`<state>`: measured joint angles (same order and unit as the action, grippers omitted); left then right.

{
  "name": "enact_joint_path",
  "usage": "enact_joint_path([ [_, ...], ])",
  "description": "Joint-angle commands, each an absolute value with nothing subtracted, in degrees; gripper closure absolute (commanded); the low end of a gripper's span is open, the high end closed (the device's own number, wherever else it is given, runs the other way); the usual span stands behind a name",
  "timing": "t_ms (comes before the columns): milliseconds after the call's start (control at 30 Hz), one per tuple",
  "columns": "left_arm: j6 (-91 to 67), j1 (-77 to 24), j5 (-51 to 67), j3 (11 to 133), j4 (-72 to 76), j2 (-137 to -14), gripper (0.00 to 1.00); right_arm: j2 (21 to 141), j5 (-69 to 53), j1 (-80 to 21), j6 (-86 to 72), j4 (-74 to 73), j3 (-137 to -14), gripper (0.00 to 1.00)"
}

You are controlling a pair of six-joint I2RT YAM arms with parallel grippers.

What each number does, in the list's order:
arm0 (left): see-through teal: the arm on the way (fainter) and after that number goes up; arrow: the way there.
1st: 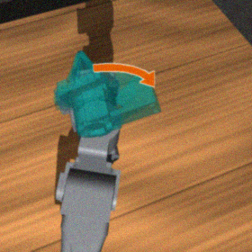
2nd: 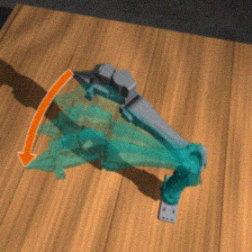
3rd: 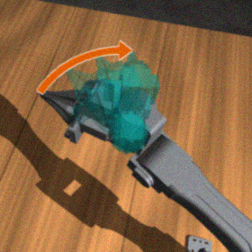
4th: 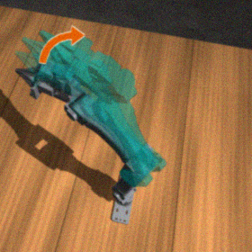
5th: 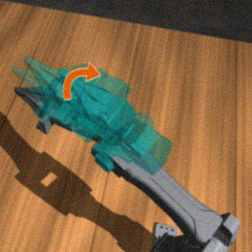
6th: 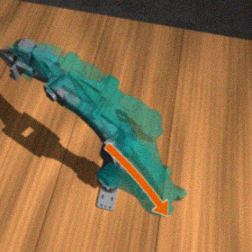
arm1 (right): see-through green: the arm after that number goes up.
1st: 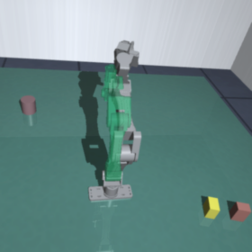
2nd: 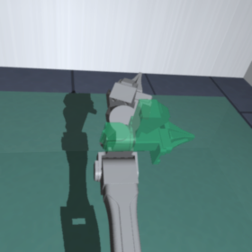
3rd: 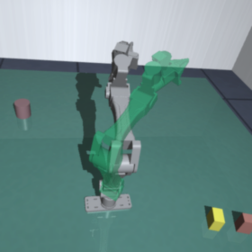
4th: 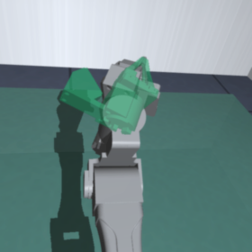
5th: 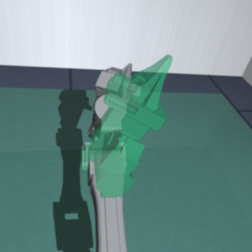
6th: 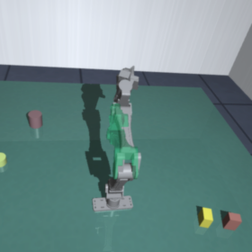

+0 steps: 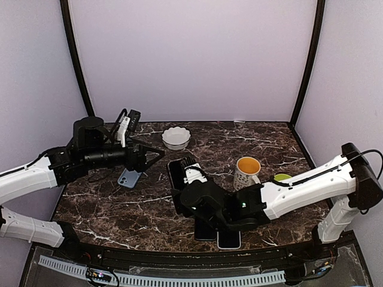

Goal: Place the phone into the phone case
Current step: Pick up the phone with the phone case at the center of the board, then pass from the right arm to the left

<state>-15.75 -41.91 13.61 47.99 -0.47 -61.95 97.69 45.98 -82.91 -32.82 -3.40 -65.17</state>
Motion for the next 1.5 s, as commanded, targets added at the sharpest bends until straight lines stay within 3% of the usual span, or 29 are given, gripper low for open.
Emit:
enact_joint_path([
  [0,-25.8,-45.1,19.9,44.8,15.2,-57.0,0.12,92.5,56.5,-85.5,-21.9,14.6,-61.4,0.75],
  [167,-27.8,-49.6,18.5,45.5,16.3,-59.1,0.16,91.5,58.4,-86.7,-16.4,18.8,-61.3,0.75],
  [333,-27.1,-50.0,16.9,46.4,14.1,-60.9,0.33,91.6,61.1,-88.3,-12.6,21.3,-62.0,0.75],
  [500,-26.9,-51.0,17.2,46.2,13.4,-61.9,0.43,92.1,61.6,-88.7,-10.0,22.8,-62.5,0.75],
  [700,-26.7,-52.2,20.5,45.2,14.6,-63.2,0.67,92.8,61.8,-88.9,-9.4,22.4,-63.0,0.76],
  [833,-26.6,-52.8,20.4,43.3,15.5,-62.6,0.96,92.7,61.0,-88.9,-9.8,22.2,-62.4,0.76],
  [967,-25.7,-53.1,20.2,41.6,15.9,-61.7,1.0,92.7,59.8,-88.9,-10.2,21.9,-61.6,0.73],
  [1067,-24.8,-53.2,20.4,40.7,15.5,-61.1,1.0,92.4,58.4,-88.8,-10.3,22.0,-60.7,0.61],
  [1233,-21.3,-53.3,19.4,37.3,15.1,-60.0,1.0,91.0,51.8,-88.8,-10.2,19.8,-58.0,0.02],
  [1333,-18.6,-53.4,21.1,34.8,17.0,-58.7,1.0,87.3,42.8,-88.1,-9.8,15.4,-54.9,0.01],
  [1467,-13.0,-55.3,23.6,30.9,19.3,-57.0,1.0,77.9,14.4,-83.1,-9.0,13.6,-47.9,0.02],
])
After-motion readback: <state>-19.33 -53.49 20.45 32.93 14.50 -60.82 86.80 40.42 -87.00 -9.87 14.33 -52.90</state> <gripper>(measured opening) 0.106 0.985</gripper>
